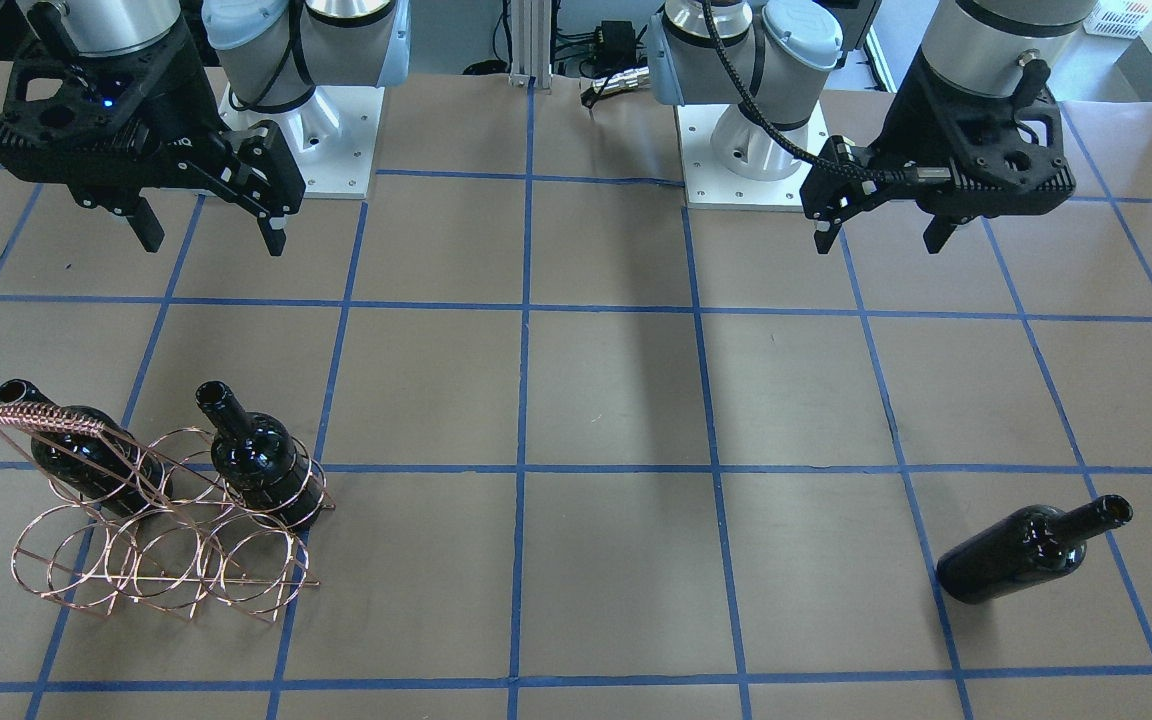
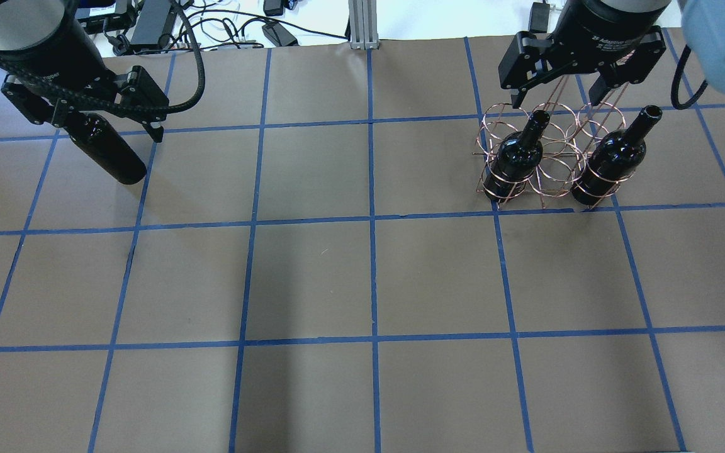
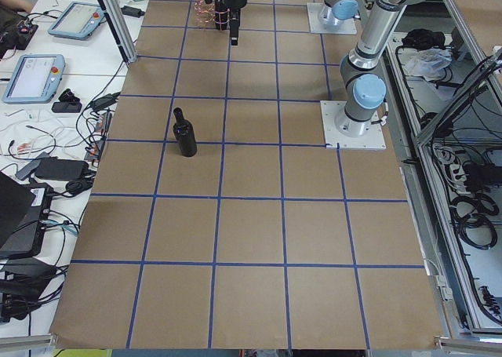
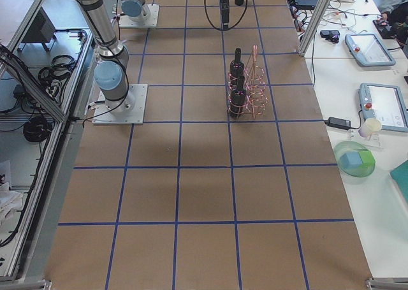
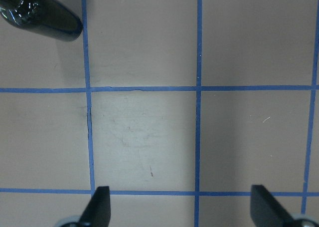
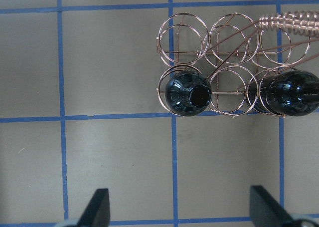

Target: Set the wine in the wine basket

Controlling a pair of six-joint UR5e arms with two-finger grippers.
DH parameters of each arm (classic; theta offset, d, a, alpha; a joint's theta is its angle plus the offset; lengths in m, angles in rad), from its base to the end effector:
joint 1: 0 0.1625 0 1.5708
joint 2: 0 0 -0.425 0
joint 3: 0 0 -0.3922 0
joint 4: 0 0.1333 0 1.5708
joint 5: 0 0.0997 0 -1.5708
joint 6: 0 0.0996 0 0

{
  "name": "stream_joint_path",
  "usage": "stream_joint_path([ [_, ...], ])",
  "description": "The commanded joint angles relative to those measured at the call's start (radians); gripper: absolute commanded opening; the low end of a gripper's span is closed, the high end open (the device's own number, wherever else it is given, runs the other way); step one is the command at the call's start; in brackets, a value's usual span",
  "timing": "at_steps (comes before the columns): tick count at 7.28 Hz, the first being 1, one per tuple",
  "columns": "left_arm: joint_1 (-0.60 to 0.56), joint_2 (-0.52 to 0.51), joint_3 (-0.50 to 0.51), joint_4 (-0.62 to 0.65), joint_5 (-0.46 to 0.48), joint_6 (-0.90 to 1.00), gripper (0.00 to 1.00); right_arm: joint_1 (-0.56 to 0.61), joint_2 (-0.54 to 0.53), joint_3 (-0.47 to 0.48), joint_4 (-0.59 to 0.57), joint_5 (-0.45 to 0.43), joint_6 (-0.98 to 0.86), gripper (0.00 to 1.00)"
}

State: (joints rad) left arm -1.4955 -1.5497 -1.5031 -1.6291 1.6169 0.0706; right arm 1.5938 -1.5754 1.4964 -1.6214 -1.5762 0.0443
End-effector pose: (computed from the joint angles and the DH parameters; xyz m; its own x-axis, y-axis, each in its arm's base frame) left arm -0.0919 -0.4927 0.5258 -0.9988 -0.0061 -0.0481 -0.0047 0.9996 -0.0272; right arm 0.1442 -0.4976 0.5326 -0.9998 0.0216 -0.0004 0.0215 0.9914 -0.1293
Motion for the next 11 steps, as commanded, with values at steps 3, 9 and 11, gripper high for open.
stream_joint_path([
  [3, -0.002, 0.003, -0.017, 0.003, -0.006, 0.0, 1.0, 0.0, 0.0, -0.001, 0.0, 0.001, 0.0, 1.0],
  [9, 0.011, 0.002, -0.019, 0.003, 0.001, 0.011, 1.0, 0.0, -0.001, -0.001, 0.003, -0.007, -0.009, 1.0],
  [11, 0.032, 0.0, -0.003, 0.009, -0.002, 0.012, 1.0, 0.0, -0.001, -0.001, 0.005, -0.007, -0.009, 1.0],
])
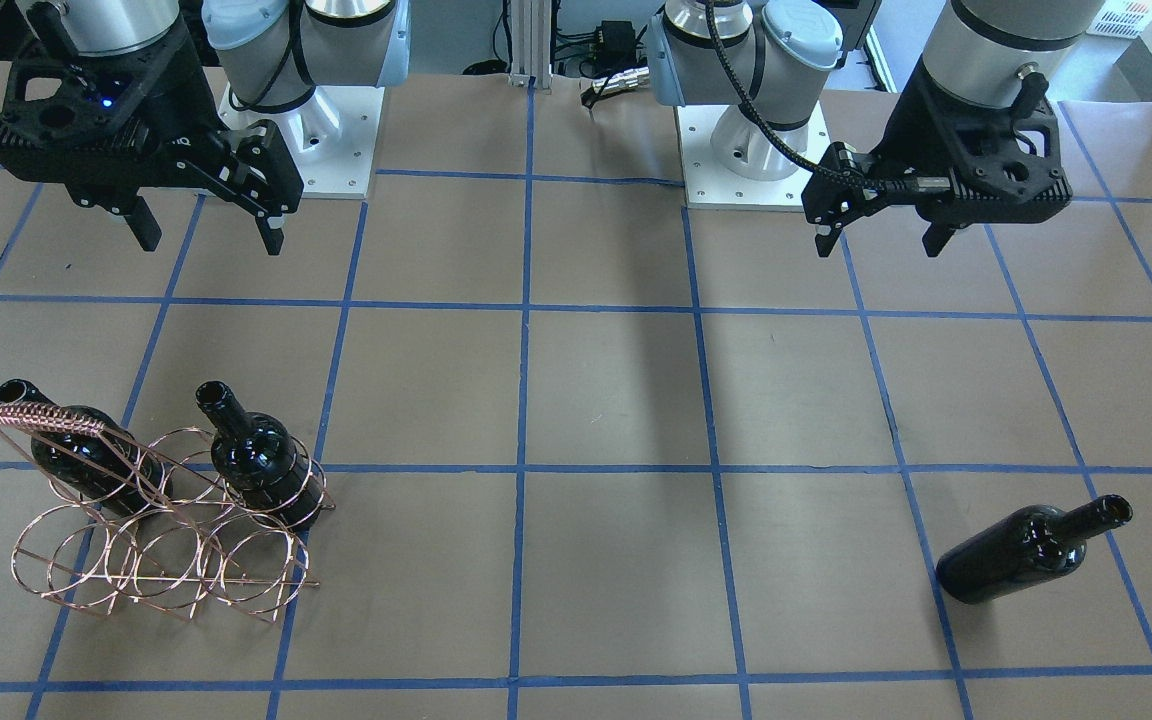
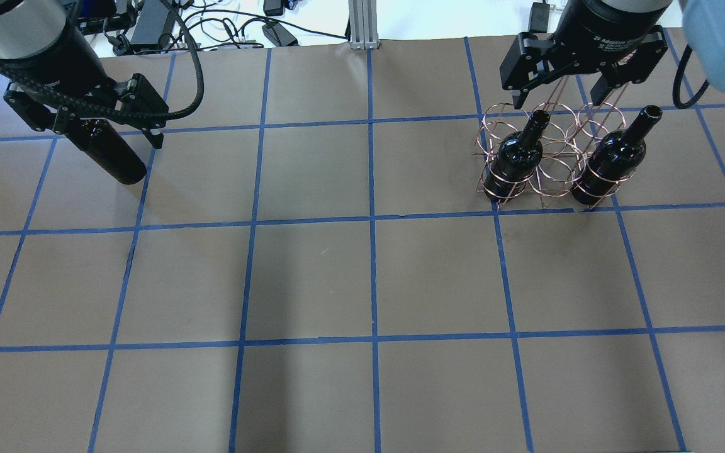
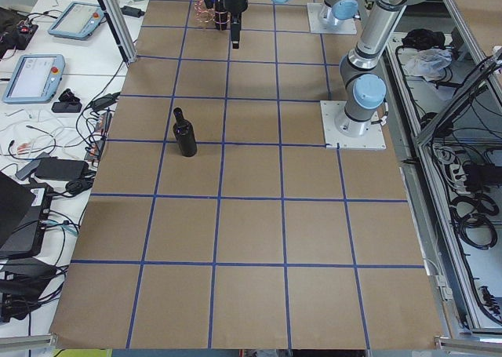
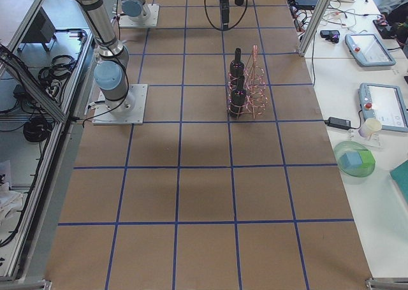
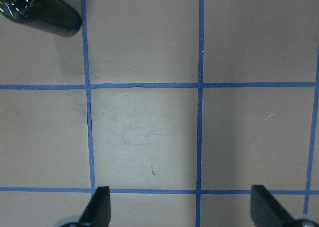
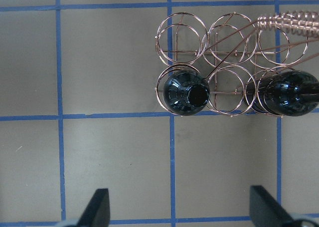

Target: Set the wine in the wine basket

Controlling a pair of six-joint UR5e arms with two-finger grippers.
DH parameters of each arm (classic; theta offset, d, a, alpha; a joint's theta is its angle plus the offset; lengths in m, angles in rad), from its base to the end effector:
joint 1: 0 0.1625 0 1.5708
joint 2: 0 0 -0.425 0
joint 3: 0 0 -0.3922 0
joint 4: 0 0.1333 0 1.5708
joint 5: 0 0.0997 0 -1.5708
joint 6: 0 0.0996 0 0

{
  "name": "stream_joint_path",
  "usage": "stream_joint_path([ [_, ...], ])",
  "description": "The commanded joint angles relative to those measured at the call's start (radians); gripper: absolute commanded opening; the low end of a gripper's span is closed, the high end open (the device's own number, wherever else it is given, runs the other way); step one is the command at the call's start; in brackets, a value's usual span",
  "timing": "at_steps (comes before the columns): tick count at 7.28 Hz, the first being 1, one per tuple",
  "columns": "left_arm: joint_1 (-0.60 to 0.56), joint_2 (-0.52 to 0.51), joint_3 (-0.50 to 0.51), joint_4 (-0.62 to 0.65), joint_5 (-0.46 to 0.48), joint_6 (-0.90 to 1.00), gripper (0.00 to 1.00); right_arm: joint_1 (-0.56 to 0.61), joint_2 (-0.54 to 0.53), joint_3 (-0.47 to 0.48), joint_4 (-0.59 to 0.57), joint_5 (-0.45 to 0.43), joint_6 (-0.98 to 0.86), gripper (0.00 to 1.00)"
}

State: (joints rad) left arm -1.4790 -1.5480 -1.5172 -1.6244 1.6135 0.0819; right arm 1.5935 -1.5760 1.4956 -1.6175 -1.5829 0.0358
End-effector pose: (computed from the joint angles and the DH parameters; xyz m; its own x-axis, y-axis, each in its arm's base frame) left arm -0.0842 -0.4931 0.5201 -0.9990 -0.0108 -0.0444 -0.0100 0.9998 -0.0192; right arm 0.1434 -0.4971 0.5328 -0.9999 0.0143 0.0075 0.0133 0.9918 -0.1271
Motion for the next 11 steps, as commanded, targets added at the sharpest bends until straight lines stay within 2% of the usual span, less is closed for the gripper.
stream_joint_path([
  [1, 0.073, -0.006, 0.015, 0.006, 0.006, 0.028, 1.0, 0.0, -0.001, 0.0, 0.001, 0.0, -0.001, 1.0],
  [2, 0.16, -0.015, 0.022, 0.012, -0.001, 0.152, 1.0, -0.001, -0.001, 0.0, 0.001, 0.0, -0.001, 1.0],
  [3, 0.231, -0.036, 0.022, 0.105, -0.013, 0.239, 1.0, 0.0, -0.001, 0.0, 0.001, 0.001, -0.001, 1.0],
  [5, 0.252, -0.098, 0.025, 0.229, -0.024, 0.285, 1.0, -0.001, -0.001, 0.0, 0.004, 0.0, -0.001, 1.0],
  [6, 0.256, -0.145, 0.04, 0.271, -0.062, 0.283, 1.0, -0.001, -0.004, 0.002, 0.004, 0.0, -0.001, 1.0],
  [8, 0.276, -0.243, 0.109, 0.299, -0.069, 0.286, 1.0, -0.001, -0.01, 0.002, 0.02, 0.0, -0.001, 1.0],
  [9, 0.289, -0.276, 0.117, 0.301, -0.085, 0.297, 1.0, 0.0, -0.01, 0.002, 0.021, 0.0, -0.001, 1.0],
  [10, 0.311, -0.309, 0.117, 0.372, -0.096, 0.349, 1.0, 0.0, -0.01, 0.002, 0.021, 0.001, -0.001, 1.0],
  [11, 0.319, -0.332, 0.115, 0.389, -0.096, 0.367, 1.0, 0.0, -0.01, 0.002, 0.021, 0.0, -0.001, 1.0],
])
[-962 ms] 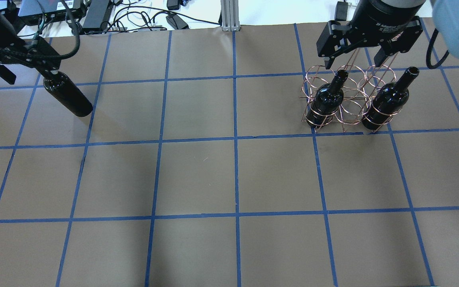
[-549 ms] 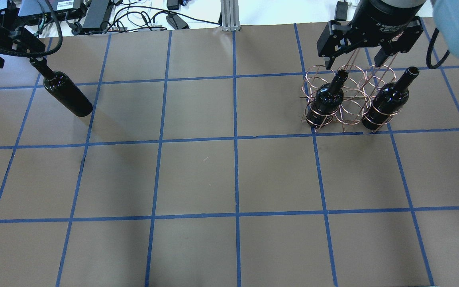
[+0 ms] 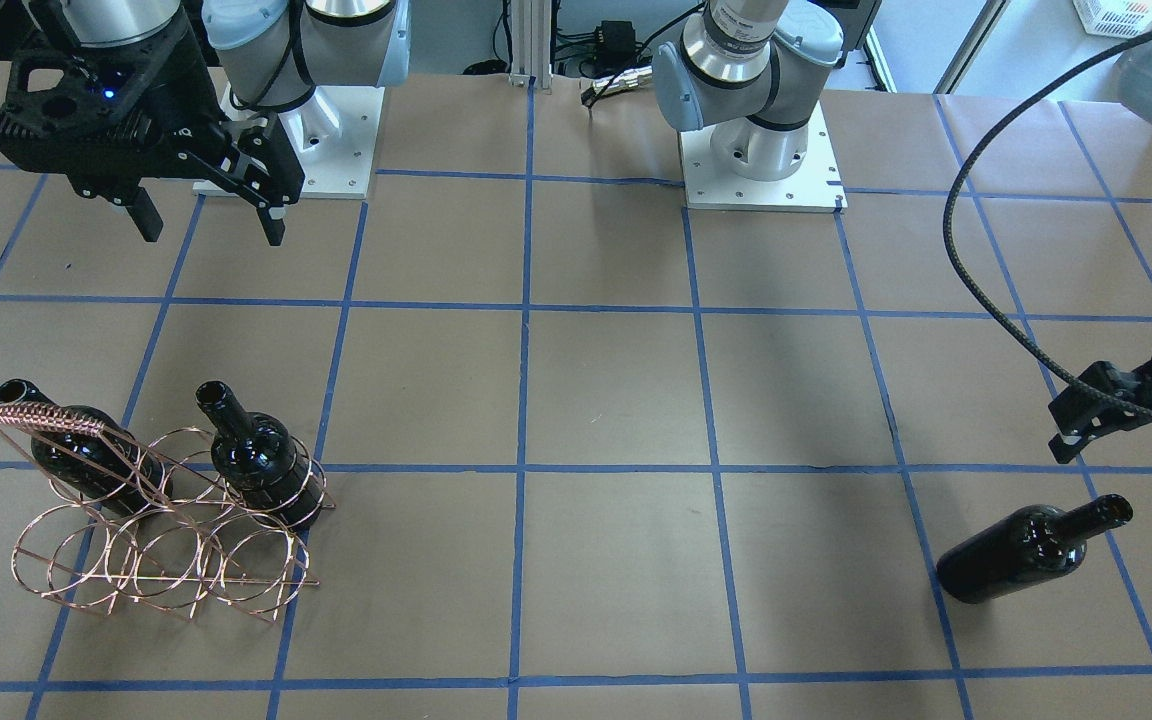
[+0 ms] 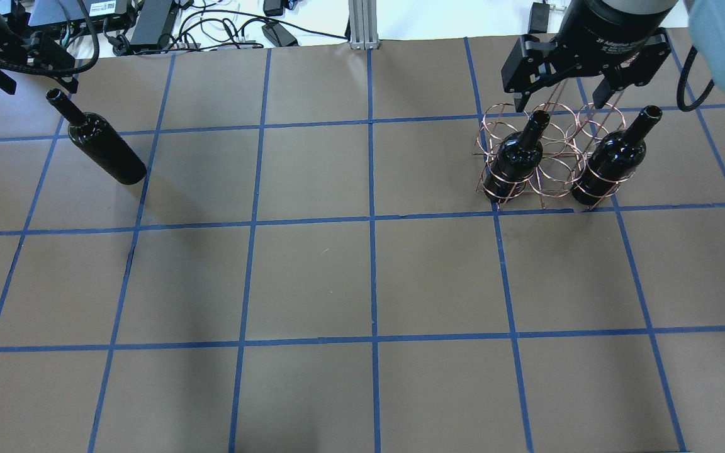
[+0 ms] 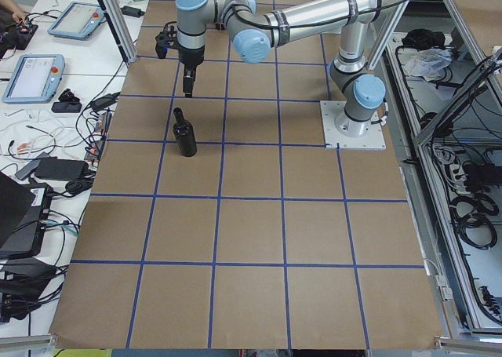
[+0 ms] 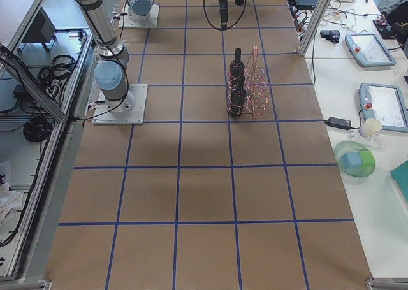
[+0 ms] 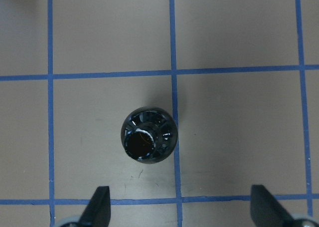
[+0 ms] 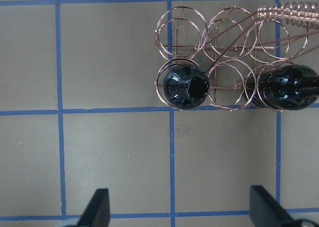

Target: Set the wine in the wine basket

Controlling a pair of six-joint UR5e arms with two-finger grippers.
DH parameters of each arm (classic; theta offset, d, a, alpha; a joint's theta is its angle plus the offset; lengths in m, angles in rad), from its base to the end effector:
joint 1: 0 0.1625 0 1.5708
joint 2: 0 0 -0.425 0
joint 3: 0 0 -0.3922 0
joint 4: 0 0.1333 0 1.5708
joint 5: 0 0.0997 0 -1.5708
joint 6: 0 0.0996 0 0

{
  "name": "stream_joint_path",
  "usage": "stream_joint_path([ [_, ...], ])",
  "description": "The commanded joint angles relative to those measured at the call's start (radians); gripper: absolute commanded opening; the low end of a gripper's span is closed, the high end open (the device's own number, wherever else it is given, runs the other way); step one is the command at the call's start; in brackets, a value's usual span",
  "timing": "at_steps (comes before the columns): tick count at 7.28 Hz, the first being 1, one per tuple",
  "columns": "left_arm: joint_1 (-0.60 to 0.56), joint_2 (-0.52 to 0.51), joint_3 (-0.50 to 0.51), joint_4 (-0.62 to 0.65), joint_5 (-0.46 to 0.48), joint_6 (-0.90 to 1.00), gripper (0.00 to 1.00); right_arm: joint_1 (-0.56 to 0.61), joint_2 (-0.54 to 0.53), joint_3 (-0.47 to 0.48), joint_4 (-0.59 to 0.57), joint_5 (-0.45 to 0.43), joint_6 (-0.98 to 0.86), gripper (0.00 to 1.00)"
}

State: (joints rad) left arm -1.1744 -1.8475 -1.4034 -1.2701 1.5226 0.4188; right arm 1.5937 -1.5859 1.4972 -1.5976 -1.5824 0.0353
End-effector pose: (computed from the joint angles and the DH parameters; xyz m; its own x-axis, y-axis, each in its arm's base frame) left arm 0.1131 -0.6278 0.4498 -0.9991 0.0237 -0.0341 0.0298 0.9807 -0.1930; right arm 0.1434 -0.4916 0.5348 -0.9999 0.0135 0.0075 0.0126 0.9932 -0.1156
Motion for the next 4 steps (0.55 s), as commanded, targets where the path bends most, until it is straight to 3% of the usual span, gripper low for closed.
stream_joint_path([
  [1, 0.016, -0.058, 0.001, 0.038, -0.004, 0.037, 1.0, 0.0, 0.001, 0.0, 0.001, -0.001, 0.0, 1.0],
  [4, 0.016, -0.124, 0.001, 0.11, -0.024, 0.049, 1.0, 0.0, 0.001, 0.0, 0.001, 0.001, 0.0, 1.0],
])
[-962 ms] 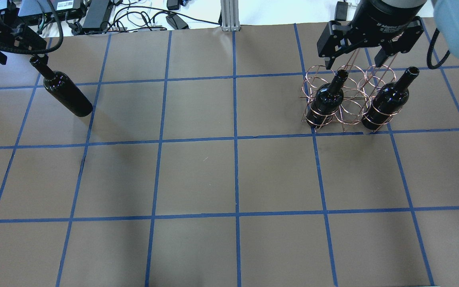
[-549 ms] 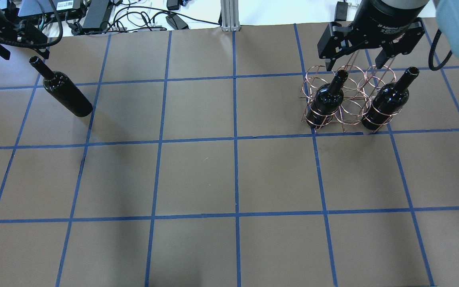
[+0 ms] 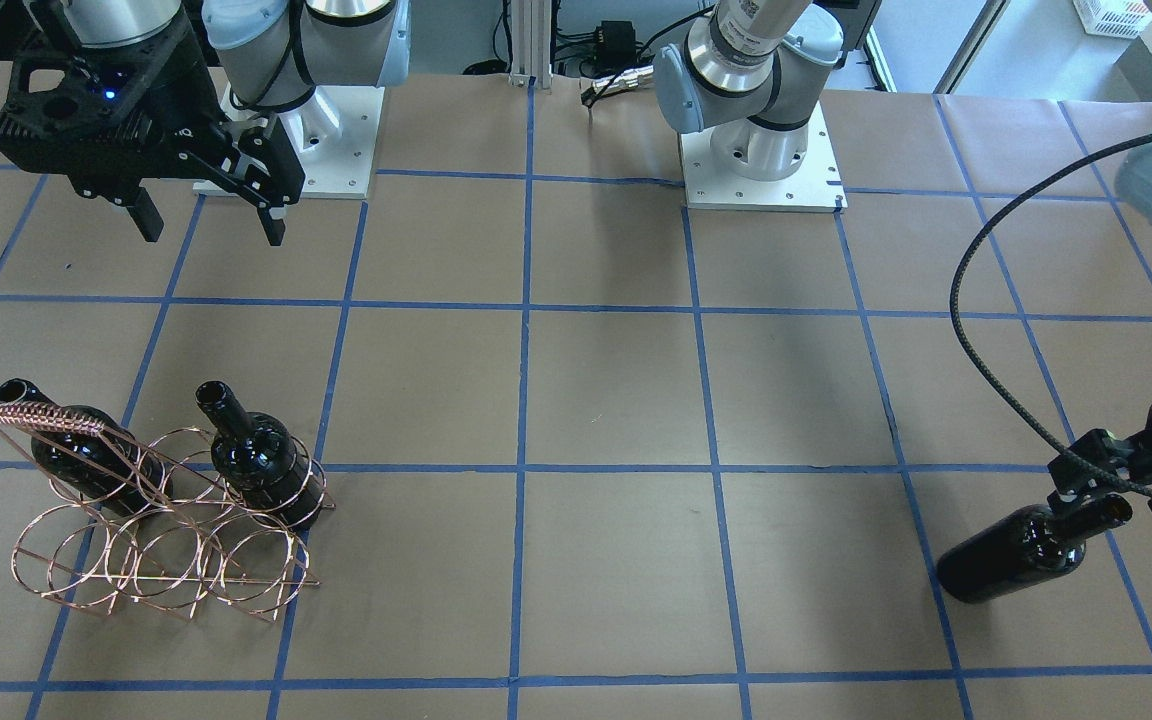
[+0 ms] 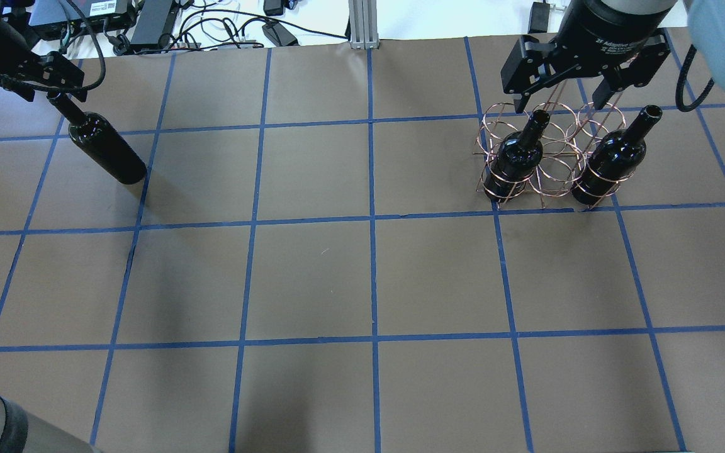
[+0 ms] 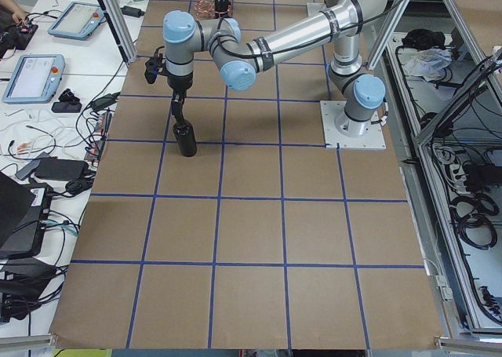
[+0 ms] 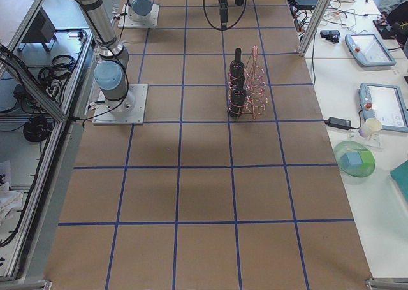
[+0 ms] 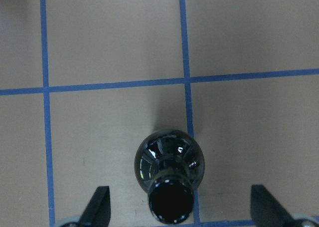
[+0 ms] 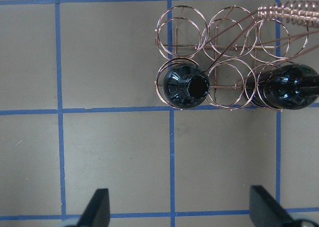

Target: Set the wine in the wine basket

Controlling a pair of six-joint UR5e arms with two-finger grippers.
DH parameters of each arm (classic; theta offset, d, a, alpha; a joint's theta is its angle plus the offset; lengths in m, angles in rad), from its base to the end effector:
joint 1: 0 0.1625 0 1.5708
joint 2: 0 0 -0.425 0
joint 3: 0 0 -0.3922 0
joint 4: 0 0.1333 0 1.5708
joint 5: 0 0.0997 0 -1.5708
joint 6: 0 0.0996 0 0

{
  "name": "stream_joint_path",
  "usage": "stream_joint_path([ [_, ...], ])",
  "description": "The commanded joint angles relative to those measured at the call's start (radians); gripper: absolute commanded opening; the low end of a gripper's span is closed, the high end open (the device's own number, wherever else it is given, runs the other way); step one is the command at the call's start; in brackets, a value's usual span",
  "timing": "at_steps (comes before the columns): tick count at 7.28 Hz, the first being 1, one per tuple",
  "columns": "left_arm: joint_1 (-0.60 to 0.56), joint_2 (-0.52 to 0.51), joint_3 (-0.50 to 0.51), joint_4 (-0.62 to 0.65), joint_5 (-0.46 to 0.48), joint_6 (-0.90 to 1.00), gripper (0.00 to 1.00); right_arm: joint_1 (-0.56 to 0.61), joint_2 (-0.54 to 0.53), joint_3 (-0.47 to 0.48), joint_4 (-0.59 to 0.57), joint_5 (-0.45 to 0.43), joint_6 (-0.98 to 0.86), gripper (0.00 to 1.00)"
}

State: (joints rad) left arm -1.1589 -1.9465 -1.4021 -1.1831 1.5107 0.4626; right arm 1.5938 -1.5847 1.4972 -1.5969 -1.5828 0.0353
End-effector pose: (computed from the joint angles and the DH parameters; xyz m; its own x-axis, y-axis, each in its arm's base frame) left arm 0.1349 -0.6566 0.3974 -0.9982 0.0535 -0.0273 0.0577 0.9806 -0.1872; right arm 0.1435 -0.4920 0.5341 -0.9999 0.0134 0.0079 0.0124 0.9934 -0.1137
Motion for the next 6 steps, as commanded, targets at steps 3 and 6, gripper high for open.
stream_joint_path([
  [3, -0.001, -0.046, -0.003, 0.031, -0.021, 0.008, 1.0, 0.0, 0.0, 0.0, 0.0, 0.001, 0.0, 1.0],
  [6, 0.001, -0.049, -0.006, 0.031, -0.018, 0.053, 0.55, 0.0, 0.0, 0.0, 0.0, 0.001, 0.0, 1.0],
])
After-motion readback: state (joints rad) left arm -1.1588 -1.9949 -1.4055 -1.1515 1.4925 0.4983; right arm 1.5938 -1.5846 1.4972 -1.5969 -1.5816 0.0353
